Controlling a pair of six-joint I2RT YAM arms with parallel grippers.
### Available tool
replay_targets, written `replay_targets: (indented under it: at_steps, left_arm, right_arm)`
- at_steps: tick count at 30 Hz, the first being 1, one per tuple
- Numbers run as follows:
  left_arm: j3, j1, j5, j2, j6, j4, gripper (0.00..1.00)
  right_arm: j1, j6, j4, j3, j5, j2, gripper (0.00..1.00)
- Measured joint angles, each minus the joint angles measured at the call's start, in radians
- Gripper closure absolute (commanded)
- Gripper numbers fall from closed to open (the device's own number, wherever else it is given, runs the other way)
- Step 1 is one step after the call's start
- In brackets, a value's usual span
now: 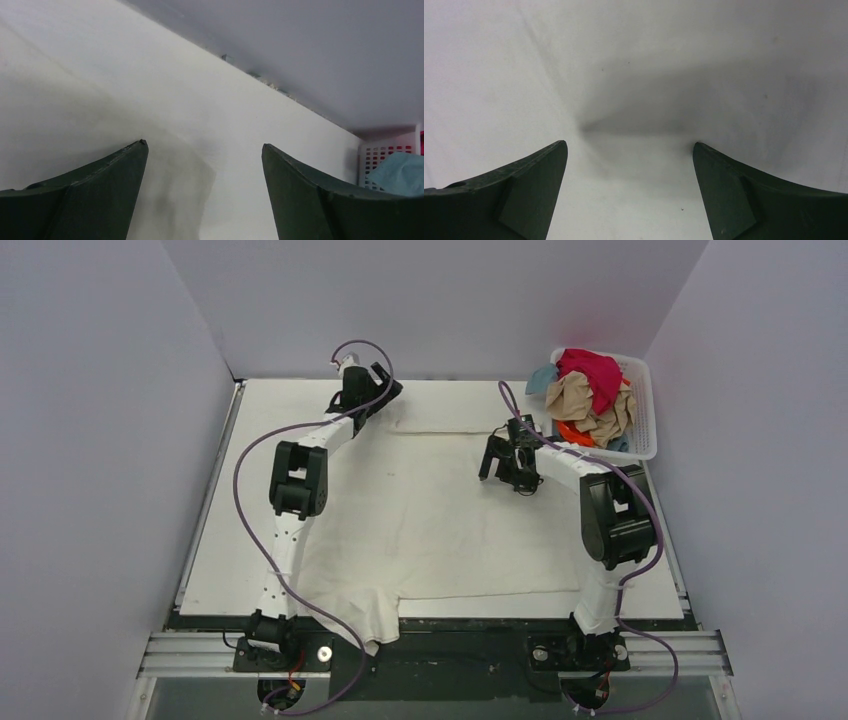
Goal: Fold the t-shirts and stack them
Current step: Flatten out the tshirt
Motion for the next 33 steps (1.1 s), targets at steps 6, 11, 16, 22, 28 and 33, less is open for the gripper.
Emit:
replay_targets:
  at_steps: [6,11,16,22,28,33]
  left_arm:
    - [0.320,0.000,0.064,0.208,-0.053,0.007,0.05]
    - [0.407,0.000,0.093,0.259,-0.066,0.012,0.04]
    - [0.410,0.002,0.090,0.211,0.022,-0.048,0.04]
    - [0.131,0.004,0.016,-0.160,0.157,-0.291,0.04]
    - [-0.409,-0.003,-0.143,-0.748,0.209,-0.439,0.04]
    - [-0.866,0.006,-0.164,-1.009,0.203,-0.447,0.03]
  right_arm:
    - [-0.001,-0.004,-0.006,0.006,0.000,0.003,0.08]
    - [-0.002,-0.005,-0.010,0.010,0.000,0.003,0.08]
    - [-0.011,-0.011,-0.027,0.016,0.006,0.003,0.08]
    - [-0.014,-0.017,-0.077,0.005,0.048,-0.052,0.08]
    - [-0.014,0.012,-0.087,-0.164,0.097,-0.278,0.08]
    - [-0.013,0.035,-0.107,-0.279,0.114,-0.330,0.08]
